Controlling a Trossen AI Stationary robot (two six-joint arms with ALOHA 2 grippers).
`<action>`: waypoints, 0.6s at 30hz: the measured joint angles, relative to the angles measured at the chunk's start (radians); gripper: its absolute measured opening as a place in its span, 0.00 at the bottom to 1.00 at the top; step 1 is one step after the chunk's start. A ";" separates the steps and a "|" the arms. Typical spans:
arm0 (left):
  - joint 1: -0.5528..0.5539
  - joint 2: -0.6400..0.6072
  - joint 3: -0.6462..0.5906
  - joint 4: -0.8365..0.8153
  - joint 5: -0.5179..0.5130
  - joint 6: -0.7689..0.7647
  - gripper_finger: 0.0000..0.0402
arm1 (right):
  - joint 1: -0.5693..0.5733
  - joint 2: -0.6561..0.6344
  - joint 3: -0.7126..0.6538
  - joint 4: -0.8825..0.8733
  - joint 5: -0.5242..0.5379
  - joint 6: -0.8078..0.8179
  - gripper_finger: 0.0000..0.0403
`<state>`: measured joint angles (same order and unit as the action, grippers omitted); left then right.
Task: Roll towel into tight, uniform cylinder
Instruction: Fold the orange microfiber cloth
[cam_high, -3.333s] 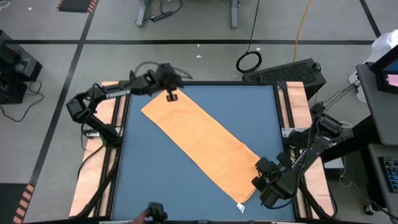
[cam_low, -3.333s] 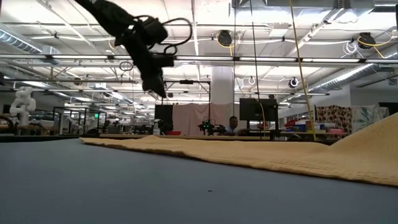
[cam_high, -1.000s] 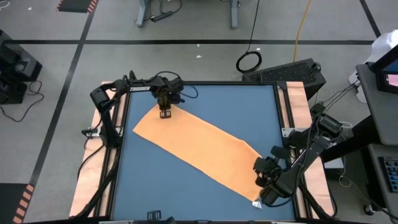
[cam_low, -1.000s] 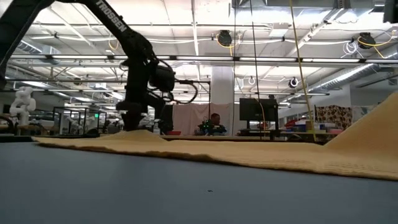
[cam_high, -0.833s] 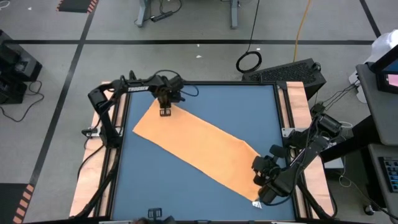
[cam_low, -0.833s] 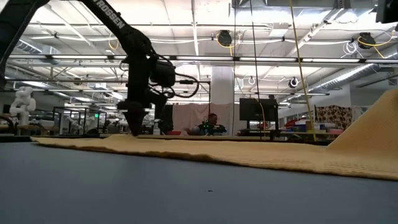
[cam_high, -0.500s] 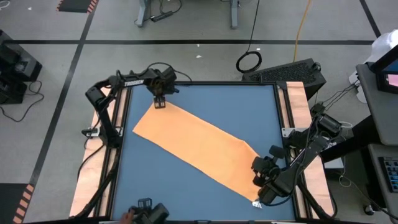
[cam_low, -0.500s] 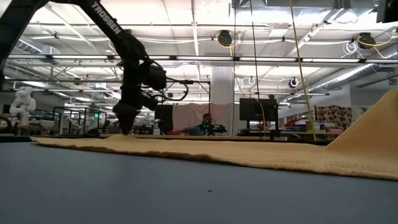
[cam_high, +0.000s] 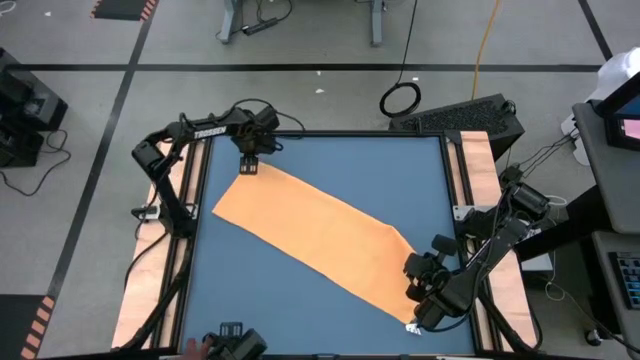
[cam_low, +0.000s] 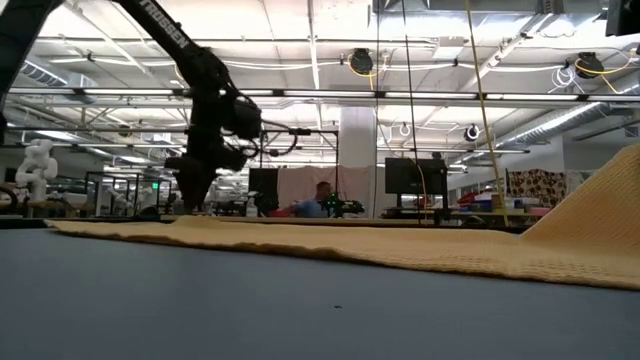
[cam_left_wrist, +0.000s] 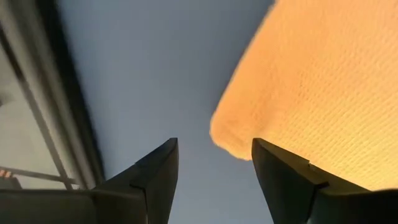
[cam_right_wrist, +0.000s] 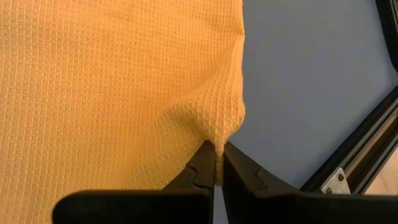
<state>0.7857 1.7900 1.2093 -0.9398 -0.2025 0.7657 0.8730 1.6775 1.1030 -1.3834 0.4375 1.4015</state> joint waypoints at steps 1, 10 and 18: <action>-0.001 -0.017 0.001 0.001 0.002 -0.015 0.52 | 0.000 0.000 0.000 0.000 0.000 0.000 0.02; 0.008 -0.101 -0.039 0.001 0.093 0.165 0.52 | 0.000 0.000 0.000 0.011 0.009 0.000 0.02; 0.008 -0.033 -0.059 0.082 0.124 0.220 0.52 | 0.006 0.000 0.000 0.066 0.010 -0.019 0.02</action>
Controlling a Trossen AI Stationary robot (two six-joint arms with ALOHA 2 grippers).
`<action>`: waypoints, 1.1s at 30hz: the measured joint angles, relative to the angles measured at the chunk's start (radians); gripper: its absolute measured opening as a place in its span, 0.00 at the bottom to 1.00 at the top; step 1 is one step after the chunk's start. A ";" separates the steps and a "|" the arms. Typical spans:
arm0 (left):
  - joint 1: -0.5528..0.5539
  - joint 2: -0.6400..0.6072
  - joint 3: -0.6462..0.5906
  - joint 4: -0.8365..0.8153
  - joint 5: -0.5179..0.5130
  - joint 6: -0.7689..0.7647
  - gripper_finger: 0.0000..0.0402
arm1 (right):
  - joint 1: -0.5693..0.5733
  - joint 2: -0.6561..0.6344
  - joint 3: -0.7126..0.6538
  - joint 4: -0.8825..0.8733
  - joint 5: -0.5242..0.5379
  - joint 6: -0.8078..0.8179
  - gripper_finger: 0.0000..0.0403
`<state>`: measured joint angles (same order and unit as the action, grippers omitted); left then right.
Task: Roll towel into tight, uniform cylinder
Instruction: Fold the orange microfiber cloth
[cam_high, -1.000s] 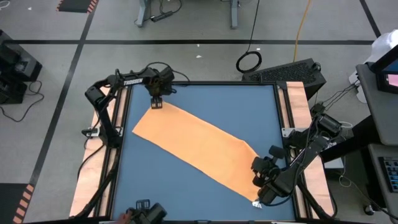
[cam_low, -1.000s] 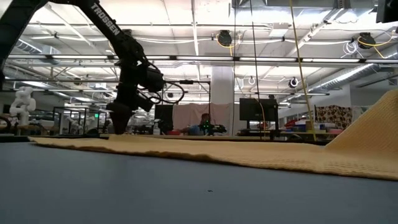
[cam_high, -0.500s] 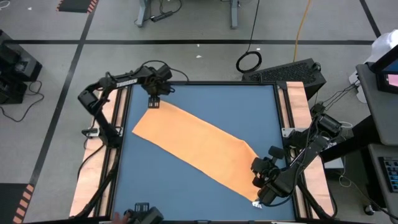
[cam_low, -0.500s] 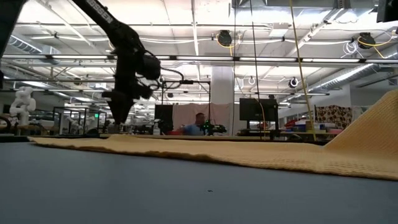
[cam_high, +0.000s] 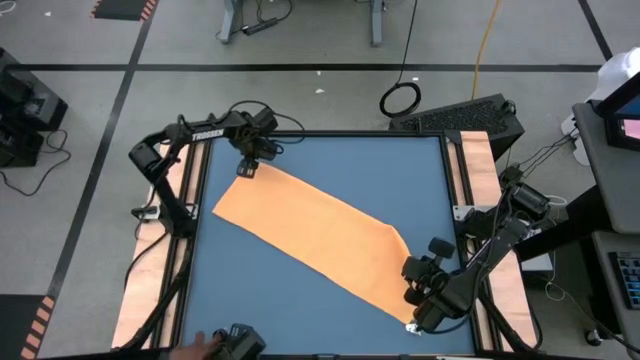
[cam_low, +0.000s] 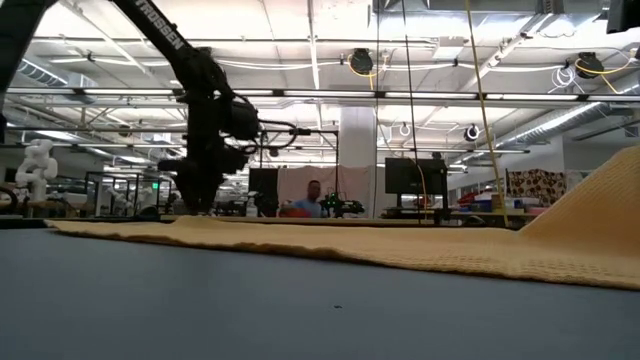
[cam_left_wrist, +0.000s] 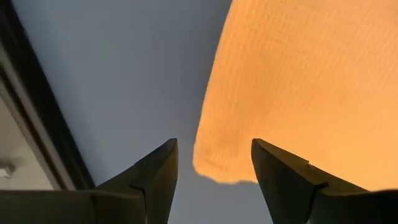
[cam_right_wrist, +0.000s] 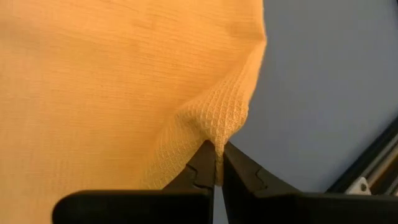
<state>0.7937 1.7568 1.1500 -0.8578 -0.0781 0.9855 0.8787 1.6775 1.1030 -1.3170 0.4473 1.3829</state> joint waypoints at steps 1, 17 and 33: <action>0.000 0.014 0.000 0.023 -0.001 0.013 0.52 | 0.000 0.000 0.000 0.008 0.000 -0.007 0.02; 0.056 0.081 0.000 0.040 -0.022 0.077 0.39 | 0.000 0.000 0.000 0.038 0.000 -0.037 0.02; -0.001 0.014 0.012 0.069 -0.226 -0.288 0.01 | -0.052 0.000 -0.001 -0.261 0.079 0.168 0.02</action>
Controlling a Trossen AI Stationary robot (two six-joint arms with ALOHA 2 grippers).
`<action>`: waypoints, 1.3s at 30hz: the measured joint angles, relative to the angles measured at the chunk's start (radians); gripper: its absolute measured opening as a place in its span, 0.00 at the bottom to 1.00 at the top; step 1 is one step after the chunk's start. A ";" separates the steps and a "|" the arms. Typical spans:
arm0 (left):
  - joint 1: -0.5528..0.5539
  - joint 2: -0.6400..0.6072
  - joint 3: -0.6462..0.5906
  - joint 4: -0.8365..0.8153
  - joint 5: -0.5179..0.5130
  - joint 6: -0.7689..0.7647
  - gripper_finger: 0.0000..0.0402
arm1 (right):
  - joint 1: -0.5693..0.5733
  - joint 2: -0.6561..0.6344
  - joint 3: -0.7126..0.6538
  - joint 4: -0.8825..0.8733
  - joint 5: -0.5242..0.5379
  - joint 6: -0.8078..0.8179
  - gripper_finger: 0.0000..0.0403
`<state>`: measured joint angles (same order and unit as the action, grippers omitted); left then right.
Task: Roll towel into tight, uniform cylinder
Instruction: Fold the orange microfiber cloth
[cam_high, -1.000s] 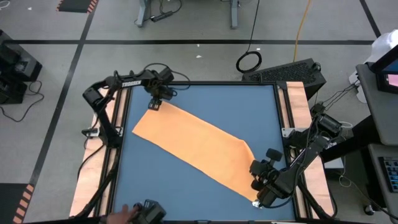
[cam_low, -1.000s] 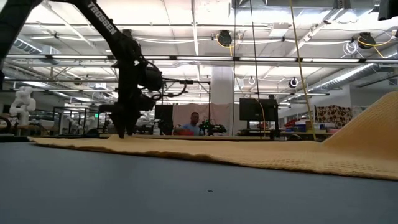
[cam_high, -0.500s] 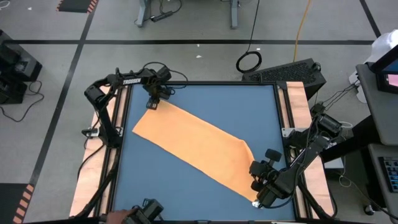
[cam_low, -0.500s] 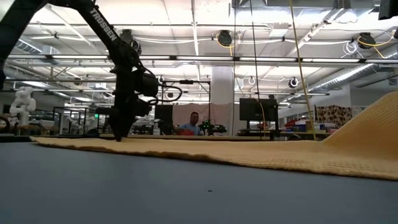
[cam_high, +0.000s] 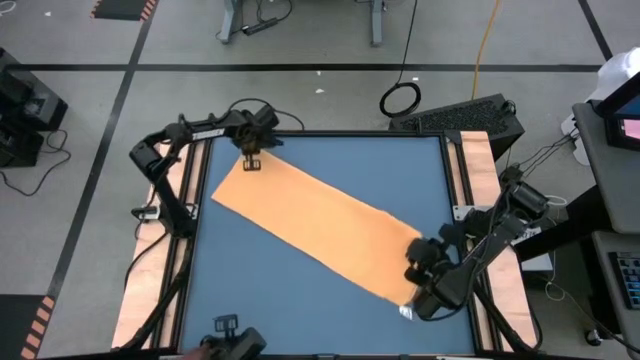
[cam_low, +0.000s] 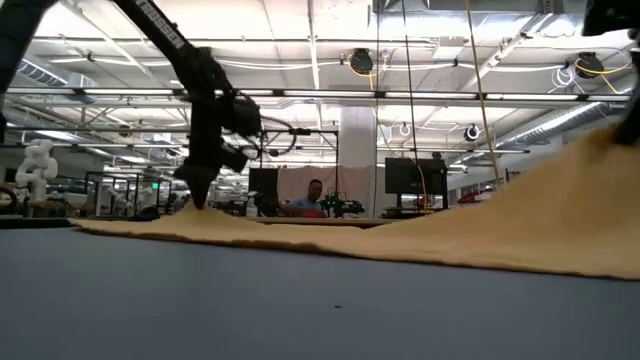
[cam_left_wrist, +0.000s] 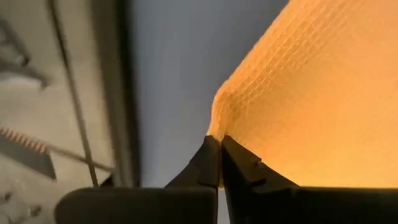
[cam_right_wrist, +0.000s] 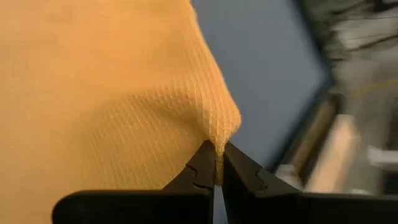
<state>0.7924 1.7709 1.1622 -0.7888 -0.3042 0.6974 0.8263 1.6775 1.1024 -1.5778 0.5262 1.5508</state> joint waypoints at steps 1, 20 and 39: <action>-0.001 -0.021 0.000 -0.003 -0.012 -0.031 0.01 | -0.013 -0.003 -0.009 0.001 0.025 -0.010 0.02; -0.215 -0.468 0.002 -0.374 0.205 -0.564 0.01 | -0.209 -0.126 -0.118 0.006 0.039 -0.409 0.01; -0.851 -0.924 0.047 -0.325 0.416 -1.101 0.00 | 0.004 -0.387 0.333 0.008 0.023 -0.657 0.00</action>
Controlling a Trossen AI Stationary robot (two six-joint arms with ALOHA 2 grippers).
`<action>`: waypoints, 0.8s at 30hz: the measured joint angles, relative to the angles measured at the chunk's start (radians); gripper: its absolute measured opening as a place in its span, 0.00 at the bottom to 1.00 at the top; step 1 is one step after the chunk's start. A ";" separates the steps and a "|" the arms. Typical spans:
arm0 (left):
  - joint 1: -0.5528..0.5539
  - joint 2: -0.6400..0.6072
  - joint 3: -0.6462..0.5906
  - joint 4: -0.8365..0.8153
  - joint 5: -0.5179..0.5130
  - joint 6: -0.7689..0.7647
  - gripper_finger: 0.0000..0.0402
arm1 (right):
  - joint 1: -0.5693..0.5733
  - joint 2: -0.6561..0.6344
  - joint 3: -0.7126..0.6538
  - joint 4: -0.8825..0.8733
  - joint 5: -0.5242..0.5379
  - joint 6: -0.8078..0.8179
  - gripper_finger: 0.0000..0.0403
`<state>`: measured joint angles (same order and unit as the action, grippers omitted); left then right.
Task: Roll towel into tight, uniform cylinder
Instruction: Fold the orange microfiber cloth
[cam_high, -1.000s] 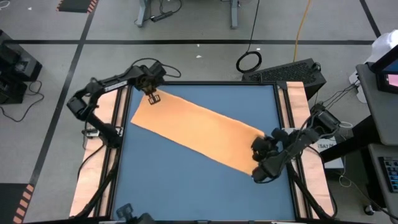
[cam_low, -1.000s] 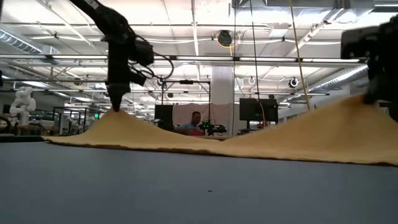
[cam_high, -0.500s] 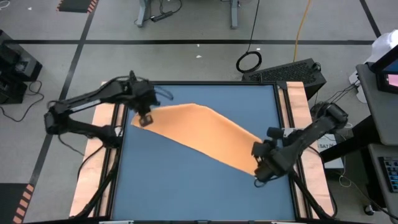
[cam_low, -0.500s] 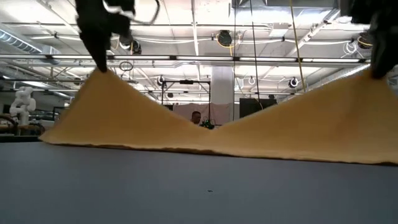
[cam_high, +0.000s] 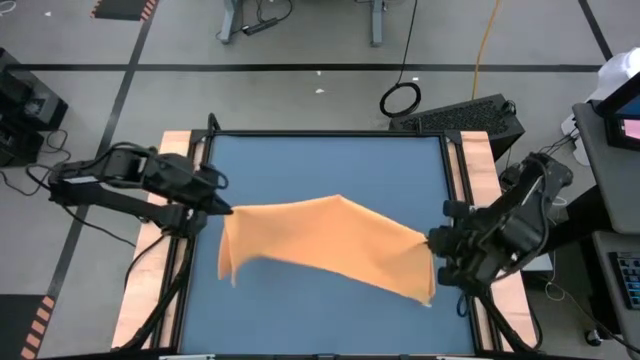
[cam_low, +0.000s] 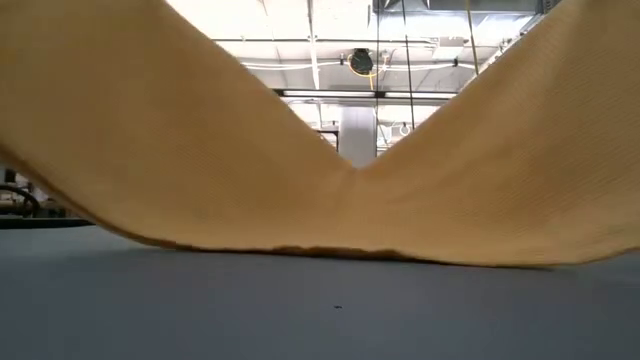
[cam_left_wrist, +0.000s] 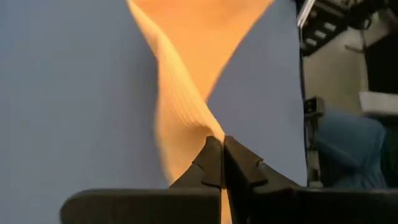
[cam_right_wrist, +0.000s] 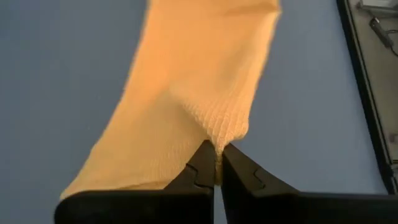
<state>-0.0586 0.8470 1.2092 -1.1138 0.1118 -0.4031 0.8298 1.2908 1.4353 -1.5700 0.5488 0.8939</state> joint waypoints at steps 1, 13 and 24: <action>-0.009 -0.006 0.007 -0.009 -0.022 -0.008 0.00 | -0.011 -0.012 -0.001 -0.003 -0.003 -0.014 0.00; -0.015 0.077 -0.089 -0.234 -0.227 -0.011 0.01 | -0.280 -0.131 -0.163 -0.002 -0.005 -0.254 0.00; 0.009 0.149 -0.328 -0.226 -0.362 -0.010 0.02 | -0.429 -0.139 -0.427 -0.001 -0.077 -0.311 0.00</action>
<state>-0.0496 0.9958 0.8816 -1.3402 -0.2500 -0.4132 0.4011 1.1522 1.0084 -1.5708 0.4721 0.5825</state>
